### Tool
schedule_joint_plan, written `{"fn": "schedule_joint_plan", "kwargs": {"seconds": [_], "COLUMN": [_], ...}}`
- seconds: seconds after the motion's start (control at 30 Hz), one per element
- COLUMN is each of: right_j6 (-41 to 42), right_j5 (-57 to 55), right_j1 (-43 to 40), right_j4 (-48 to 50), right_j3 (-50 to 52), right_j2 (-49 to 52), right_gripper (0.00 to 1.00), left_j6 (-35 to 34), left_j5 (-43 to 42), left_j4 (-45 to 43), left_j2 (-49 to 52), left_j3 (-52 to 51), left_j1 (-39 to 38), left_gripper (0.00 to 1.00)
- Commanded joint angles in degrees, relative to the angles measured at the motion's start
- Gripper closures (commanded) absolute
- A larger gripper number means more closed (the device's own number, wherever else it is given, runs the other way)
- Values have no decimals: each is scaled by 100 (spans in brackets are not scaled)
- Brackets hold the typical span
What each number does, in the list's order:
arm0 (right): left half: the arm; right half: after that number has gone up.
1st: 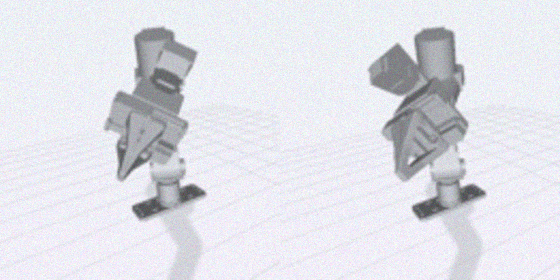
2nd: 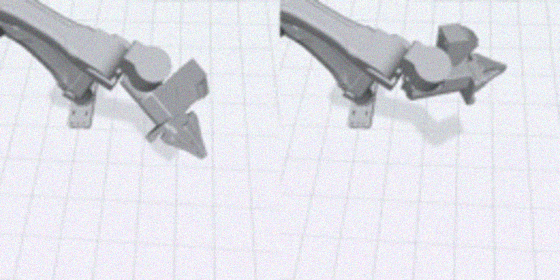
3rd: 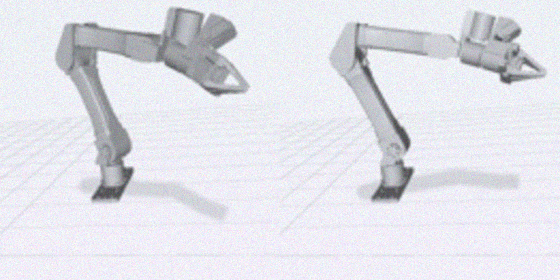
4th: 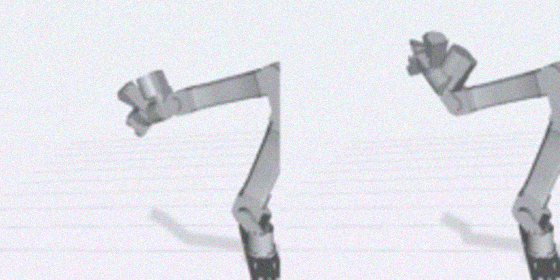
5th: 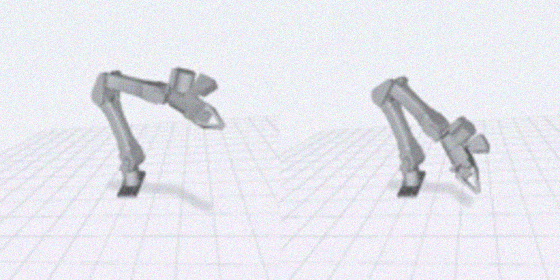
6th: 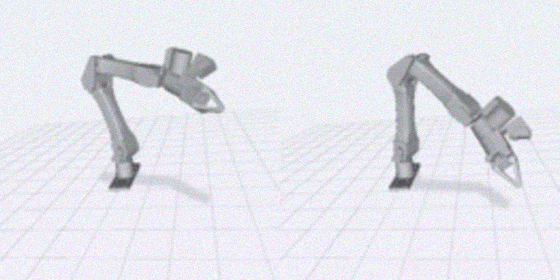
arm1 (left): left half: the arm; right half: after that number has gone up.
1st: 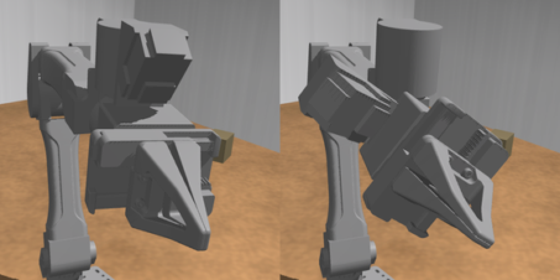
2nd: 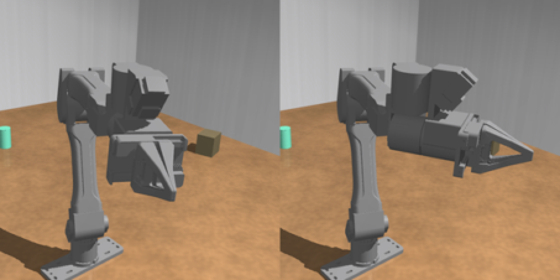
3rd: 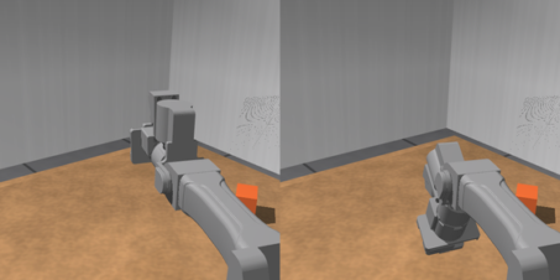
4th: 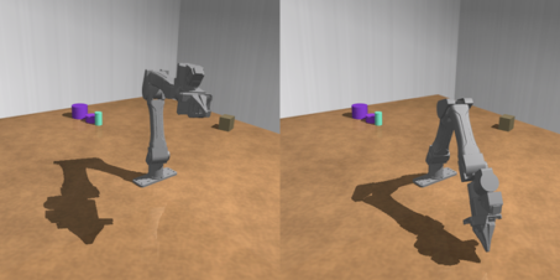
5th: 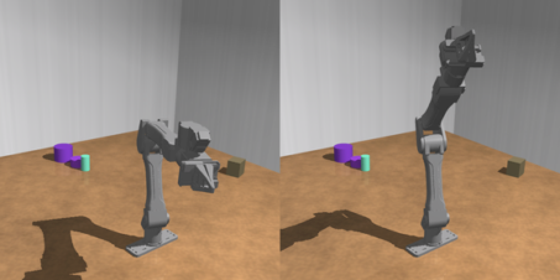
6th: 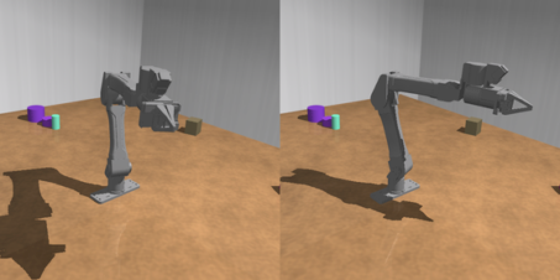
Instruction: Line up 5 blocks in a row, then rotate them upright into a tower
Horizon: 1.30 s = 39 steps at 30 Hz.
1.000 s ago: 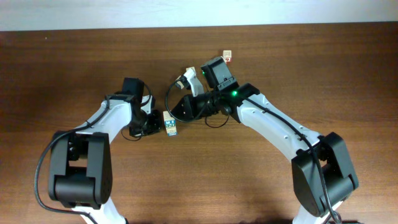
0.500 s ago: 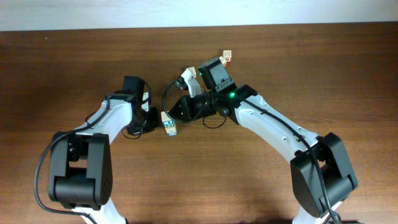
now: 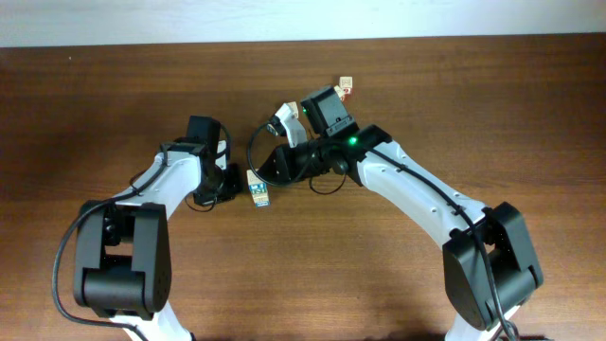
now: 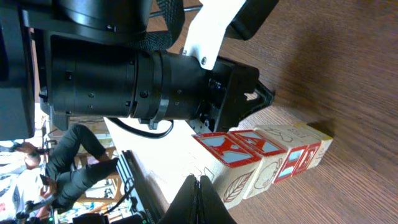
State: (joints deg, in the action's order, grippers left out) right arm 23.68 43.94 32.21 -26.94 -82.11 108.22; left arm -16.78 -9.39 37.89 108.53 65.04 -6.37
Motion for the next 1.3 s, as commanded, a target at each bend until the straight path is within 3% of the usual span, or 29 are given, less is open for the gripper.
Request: {"fn": "schedule_joint_plan", "kwargs": {"seconds": [0.0, 0.83, 1.1, 1.27], "right_j6": [-114, -570, -1314, -1775], "right_j5": [-184, 105, -730, -2081], "right_j1": [44, -66, -916, -1390], "right_j4": [-70, -164, -1165, -2164], "right_j3": [-122, -483, -579, -579], "right_j2": [162, -42, -1029, -1788], "right_gripper": [96, 96, 96, 96], "left_j6": [-57, -52, 514, 1139], "left_j5": [302, 304, 304, 304], "left_j4": [33, 155, 721, 761], "left_j2": [44, -17, -1449, -3049], "left_j3": [-50, -4, 417, 417], "left_j1": [13, 90, 651, 654], "left_gripper": [100, 100, 100, 100]}}
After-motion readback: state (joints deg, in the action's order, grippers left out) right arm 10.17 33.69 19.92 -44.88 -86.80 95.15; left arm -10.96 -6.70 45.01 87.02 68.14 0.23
